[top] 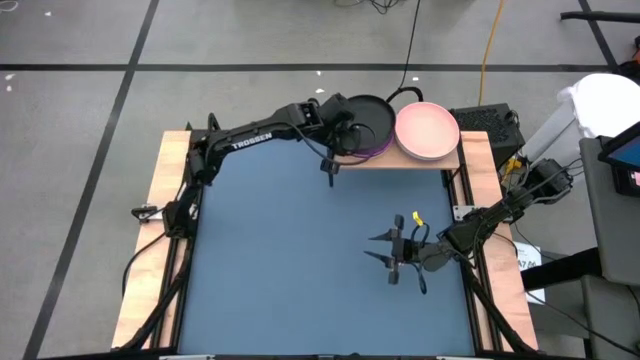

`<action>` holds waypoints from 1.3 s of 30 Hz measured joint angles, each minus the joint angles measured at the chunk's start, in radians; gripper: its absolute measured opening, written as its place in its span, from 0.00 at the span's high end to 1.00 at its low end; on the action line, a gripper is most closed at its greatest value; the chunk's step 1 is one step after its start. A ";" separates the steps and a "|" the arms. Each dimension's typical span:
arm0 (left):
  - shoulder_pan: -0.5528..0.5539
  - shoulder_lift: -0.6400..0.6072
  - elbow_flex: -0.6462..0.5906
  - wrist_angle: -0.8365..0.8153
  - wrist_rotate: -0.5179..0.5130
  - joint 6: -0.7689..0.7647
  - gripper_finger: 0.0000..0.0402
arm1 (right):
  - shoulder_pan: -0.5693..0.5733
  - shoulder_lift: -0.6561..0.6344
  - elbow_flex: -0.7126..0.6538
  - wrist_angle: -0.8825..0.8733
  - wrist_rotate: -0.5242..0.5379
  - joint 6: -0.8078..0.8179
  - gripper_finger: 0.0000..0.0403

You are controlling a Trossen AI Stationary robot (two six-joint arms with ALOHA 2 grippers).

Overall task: Place and stack plates onto a shelf
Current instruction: Stack the black plate on top of the purple plate on the shelf

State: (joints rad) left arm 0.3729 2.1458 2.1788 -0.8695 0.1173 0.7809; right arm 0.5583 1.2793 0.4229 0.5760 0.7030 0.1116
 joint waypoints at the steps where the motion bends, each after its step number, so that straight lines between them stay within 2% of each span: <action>1: 0.000 0.001 0.000 -0.002 -0.006 0.000 0.95 | 0.000 0.000 0.000 0.000 0.000 0.000 0.61; 22: -0.002 0.001 0.000 -0.015 -0.013 -0.026 0.94 | 0.000 0.000 0.000 -0.001 0.000 -0.001 0.61; 32: -0.003 0.000 0.000 0.010 -0.012 -0.068 0.68 | 0.000 0.000 0.000 -0.001 0.000 -0.001 0.61; 39: -0.007 -0.046 0.000 -0.007 -0.044 -0.120 0.63 | 0.000 0.000 0.000 -0.001 -0.001 -0.001 0.61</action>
State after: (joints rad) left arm 0.3660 2.0996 2.1784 -0.8769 0.0734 0.6612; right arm 0.5583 1.2793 0.4229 0.5755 0.7025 0.1108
